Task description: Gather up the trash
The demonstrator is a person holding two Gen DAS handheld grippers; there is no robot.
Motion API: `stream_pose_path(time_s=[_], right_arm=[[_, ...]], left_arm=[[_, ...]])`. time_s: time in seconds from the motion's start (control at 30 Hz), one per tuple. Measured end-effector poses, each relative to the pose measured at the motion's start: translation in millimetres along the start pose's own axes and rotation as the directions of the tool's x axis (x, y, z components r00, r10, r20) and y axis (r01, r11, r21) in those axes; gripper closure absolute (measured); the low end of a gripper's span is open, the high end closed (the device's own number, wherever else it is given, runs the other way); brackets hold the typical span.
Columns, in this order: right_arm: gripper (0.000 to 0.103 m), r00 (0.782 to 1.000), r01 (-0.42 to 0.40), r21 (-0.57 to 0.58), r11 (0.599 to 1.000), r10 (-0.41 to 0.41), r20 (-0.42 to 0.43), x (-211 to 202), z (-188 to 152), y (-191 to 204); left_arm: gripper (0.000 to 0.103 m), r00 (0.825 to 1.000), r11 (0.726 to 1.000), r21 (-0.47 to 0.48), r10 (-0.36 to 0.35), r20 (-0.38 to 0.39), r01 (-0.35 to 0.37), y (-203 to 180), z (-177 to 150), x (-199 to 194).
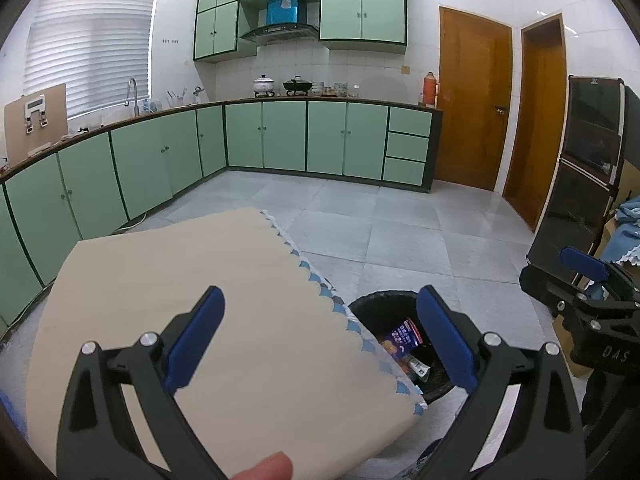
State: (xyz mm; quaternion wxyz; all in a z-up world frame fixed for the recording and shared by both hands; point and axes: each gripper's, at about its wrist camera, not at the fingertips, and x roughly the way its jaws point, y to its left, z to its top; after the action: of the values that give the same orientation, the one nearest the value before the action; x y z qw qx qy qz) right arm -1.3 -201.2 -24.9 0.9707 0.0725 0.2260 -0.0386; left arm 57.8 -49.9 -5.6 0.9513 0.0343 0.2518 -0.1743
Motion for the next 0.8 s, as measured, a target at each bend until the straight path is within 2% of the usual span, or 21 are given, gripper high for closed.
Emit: stream_pose_path(time_s=[0.33, 0.8], right_arm=[[0.006, 1.0, -0.005, -0.008, 1.0, 0.005, -0.013, -6.1, -5.6, 2.2], [0.006, 1.0, -0.01, -0.002, 1.0, 0.01, -0.013, -6.8, -8.4, -3.2]], left_arm=[[0.009, 0.999, 0.999, 0.014, 0.031, 0.017, -0.031, -4.0, -5.4, -12.2], [0.009, 0.999, 0.999, 0.03, 0.021, 0.045, -0.023, -6.8, -9.2, -16.0]])
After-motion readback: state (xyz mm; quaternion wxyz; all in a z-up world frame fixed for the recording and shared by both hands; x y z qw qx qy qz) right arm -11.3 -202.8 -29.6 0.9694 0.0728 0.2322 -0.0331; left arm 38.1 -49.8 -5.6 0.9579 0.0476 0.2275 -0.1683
